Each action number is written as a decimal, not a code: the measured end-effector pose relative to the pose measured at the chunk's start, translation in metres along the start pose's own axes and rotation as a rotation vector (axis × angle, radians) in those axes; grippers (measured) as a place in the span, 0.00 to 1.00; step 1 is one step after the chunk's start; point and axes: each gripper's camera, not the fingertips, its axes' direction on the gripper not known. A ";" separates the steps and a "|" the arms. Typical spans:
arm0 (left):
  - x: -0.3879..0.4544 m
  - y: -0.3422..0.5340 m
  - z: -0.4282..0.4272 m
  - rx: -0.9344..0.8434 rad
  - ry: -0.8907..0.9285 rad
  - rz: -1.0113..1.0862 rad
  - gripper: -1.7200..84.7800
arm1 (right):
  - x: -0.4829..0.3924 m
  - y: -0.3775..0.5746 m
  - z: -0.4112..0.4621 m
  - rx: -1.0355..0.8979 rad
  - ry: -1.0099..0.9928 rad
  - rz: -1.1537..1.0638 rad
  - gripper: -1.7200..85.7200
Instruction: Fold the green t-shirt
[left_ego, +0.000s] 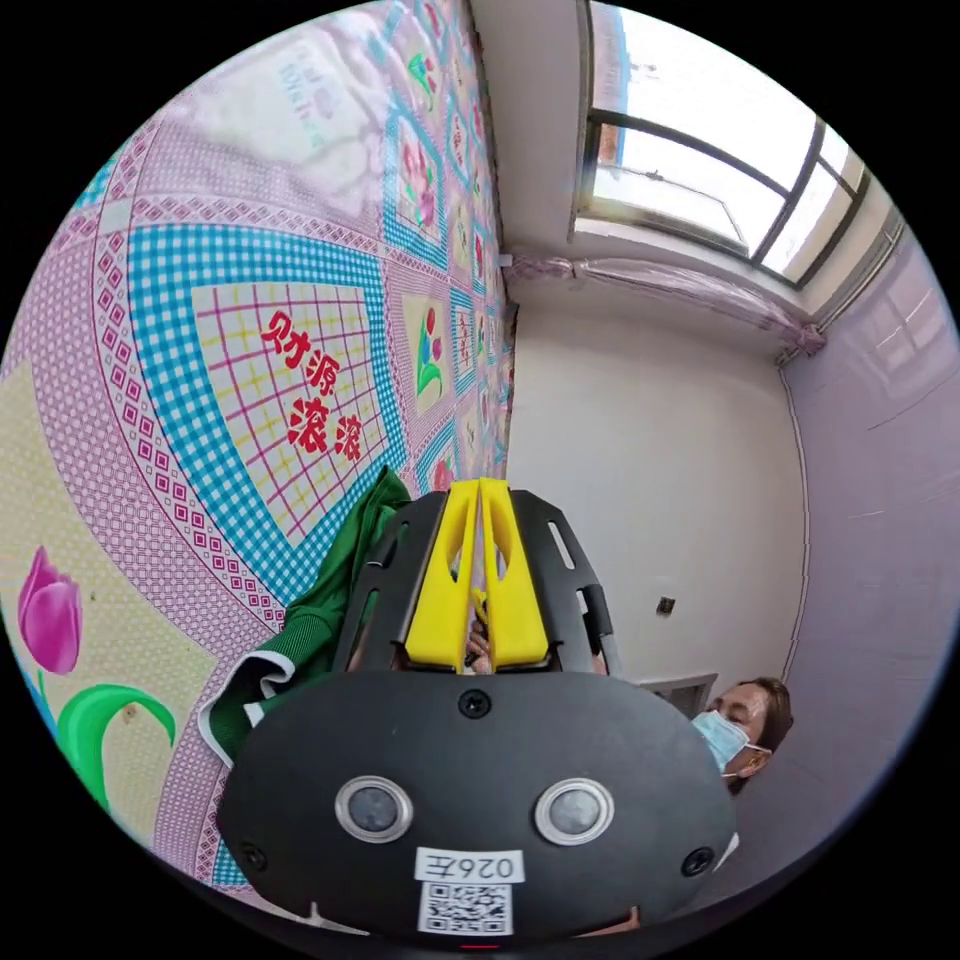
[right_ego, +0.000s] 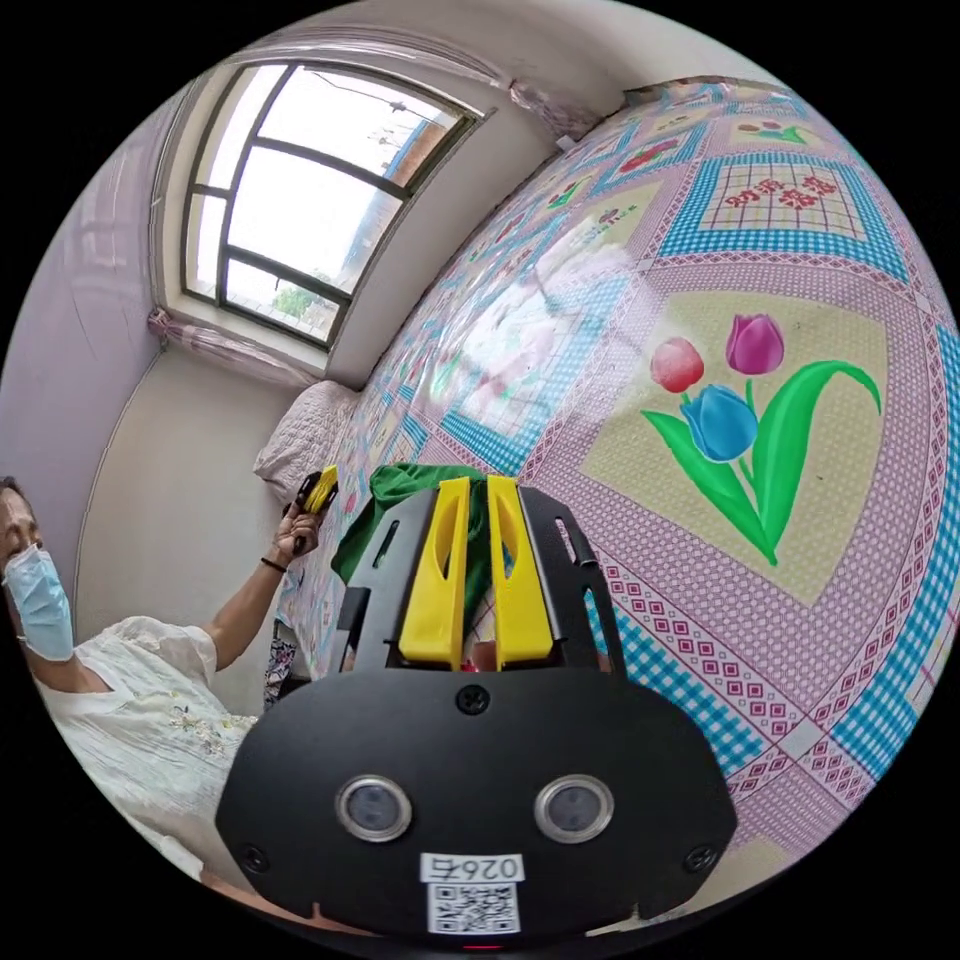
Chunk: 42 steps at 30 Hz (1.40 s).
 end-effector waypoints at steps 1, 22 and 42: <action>0.013 0.007 0.012 -0.065 -0.077 0.049 0.01 | -0.018 0.001 0.008 -0.027 0.015 -0.051 0.02; 0.102 0.096 0.253 -0.671 -0.700 0.603 0.01 | -0.119 -0.003 0.118 -0.340 0.140 -0.355 0.01; 0.101 0.252 0.168 -0.339 -1.136 0.624 0.01 | -0.180 0.119 0.116 -0.428 0.268 -0.482 0.01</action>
